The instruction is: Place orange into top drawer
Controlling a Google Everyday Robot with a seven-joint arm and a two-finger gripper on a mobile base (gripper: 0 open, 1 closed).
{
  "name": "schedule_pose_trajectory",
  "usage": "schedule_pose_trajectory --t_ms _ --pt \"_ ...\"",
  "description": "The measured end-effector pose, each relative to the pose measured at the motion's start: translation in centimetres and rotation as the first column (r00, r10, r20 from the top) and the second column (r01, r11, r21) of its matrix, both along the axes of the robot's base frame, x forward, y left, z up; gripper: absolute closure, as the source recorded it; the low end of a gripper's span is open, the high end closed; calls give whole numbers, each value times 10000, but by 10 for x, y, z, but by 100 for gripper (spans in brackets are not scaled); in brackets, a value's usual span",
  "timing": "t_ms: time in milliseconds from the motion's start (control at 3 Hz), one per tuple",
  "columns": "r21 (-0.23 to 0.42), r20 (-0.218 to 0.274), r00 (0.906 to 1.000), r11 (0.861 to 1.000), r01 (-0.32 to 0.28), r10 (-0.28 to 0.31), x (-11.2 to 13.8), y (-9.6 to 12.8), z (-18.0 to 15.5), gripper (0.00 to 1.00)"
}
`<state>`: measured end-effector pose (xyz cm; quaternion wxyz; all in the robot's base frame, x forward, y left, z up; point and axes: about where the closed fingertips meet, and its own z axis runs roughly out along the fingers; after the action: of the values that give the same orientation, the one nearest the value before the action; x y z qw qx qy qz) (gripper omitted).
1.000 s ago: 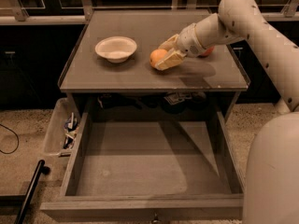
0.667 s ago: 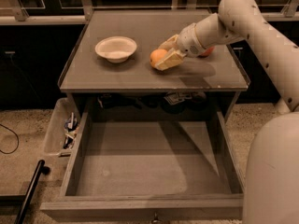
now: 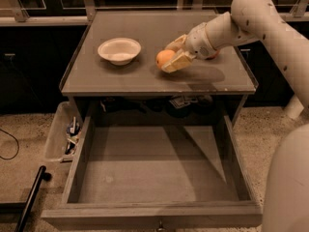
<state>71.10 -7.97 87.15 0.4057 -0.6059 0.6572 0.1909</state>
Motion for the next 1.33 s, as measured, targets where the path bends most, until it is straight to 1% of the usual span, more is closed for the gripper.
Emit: schedule_pose_trajectory --t_ms 333,667,1000,1333 --pt "51 517 9981 9994 -352 349 -30 -4 26 100" --pt "-156 1167 9915 9983 -560 574 -64 -18 44 100" --pt "-334 1320 9896 9980 -530 569 -104 -41 39 100" --pt "-544 1127 9930 9981 -296 356 -151 -69 23 100"
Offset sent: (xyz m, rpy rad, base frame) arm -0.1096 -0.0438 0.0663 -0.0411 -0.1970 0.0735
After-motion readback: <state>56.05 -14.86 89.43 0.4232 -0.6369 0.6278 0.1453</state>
